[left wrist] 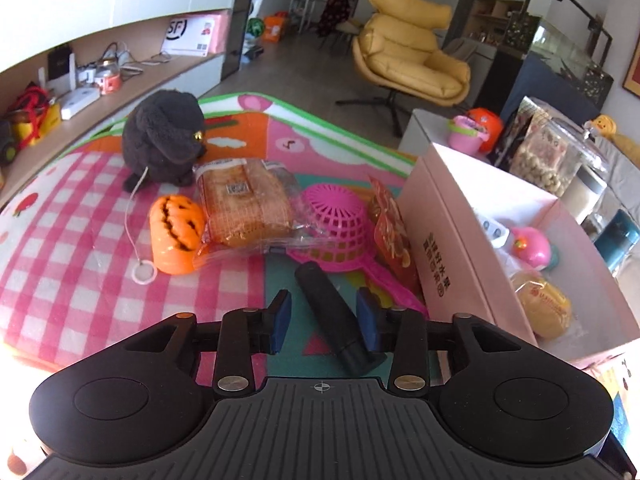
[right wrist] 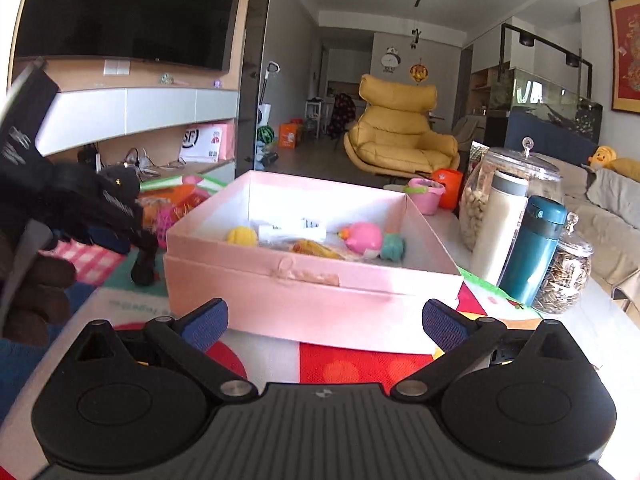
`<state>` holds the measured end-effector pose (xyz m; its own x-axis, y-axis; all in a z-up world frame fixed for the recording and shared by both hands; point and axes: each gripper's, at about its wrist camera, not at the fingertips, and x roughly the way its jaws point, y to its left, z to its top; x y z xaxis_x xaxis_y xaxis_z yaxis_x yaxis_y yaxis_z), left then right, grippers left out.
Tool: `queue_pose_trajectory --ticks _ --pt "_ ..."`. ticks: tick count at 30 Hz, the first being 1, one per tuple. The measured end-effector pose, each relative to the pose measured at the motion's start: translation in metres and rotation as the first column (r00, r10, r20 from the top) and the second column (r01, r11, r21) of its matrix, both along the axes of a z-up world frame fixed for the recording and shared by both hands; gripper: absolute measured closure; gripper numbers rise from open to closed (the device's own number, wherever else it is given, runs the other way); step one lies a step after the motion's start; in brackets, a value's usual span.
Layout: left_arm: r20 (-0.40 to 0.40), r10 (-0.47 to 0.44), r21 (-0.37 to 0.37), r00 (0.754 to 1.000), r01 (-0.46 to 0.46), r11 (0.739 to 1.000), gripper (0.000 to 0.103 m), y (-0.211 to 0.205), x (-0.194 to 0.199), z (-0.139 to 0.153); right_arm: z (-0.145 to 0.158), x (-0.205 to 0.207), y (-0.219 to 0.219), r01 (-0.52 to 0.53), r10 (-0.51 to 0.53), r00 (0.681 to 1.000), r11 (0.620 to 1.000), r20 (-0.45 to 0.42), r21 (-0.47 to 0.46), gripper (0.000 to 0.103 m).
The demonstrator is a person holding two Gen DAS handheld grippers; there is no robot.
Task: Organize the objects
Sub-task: 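Grasp the black cylinder with the left gripper, then grasp the black plush cat with the right gripper while the left gripper carries the cylinder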
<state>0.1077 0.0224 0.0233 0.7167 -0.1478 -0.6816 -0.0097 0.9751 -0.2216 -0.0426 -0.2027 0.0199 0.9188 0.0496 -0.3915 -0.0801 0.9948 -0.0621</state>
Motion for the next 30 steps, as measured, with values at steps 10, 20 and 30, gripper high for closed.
queue_pose_trajectory --ticks 10,20,30 --pt "0.043 -0.074 0.176 0.996 0.065 0.982 0.060 -0.019 -0.014 -0.007 -0.002 0.004 -0.004 0.019 -0.018 0.999 1.000 -0.045 0.017 0.000" --pt "0.038 -0.154 0.046 0.987 0.152 0.987 0.078 0.031 -0.080 -0.003 0.000 0.009 0.002 0.009 -0.010 0.996 1.000 -0.092 -0.012 0.000" --pt "0.075 -0.198 -0.061 0.977 0.203 0.977 0.078 0.081 -0.144 -0.008 0.082 0.048 0.075 -0.250 0.249 0.961 0.968 -0.122 0.008 0.000"
